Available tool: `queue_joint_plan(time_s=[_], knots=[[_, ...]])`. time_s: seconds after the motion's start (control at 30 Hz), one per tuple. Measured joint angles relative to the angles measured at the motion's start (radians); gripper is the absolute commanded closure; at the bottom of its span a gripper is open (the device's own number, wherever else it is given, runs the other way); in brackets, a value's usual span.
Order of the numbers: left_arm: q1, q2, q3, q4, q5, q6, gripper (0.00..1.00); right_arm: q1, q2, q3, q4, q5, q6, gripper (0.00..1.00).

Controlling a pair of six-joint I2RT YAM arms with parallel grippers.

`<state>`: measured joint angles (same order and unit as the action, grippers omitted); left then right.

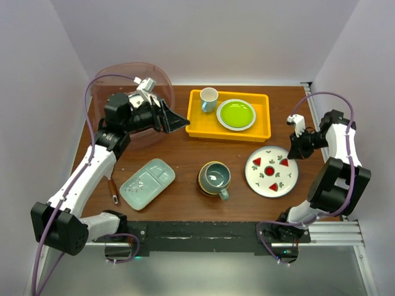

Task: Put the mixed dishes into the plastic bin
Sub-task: Pick up the plate at the center of the board.

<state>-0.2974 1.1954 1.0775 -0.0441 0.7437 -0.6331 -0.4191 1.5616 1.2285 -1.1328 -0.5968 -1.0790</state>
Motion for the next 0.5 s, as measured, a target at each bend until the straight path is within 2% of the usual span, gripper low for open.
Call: queue_joint_plan(time_s=[0.5], knots=[[-0.074, 0.050, 0.036, -0.052, -0.048, 0.055, 0.00, 0.038, -0.068, 0.026, -0.016, 0.003, -0.030, 1.00]])
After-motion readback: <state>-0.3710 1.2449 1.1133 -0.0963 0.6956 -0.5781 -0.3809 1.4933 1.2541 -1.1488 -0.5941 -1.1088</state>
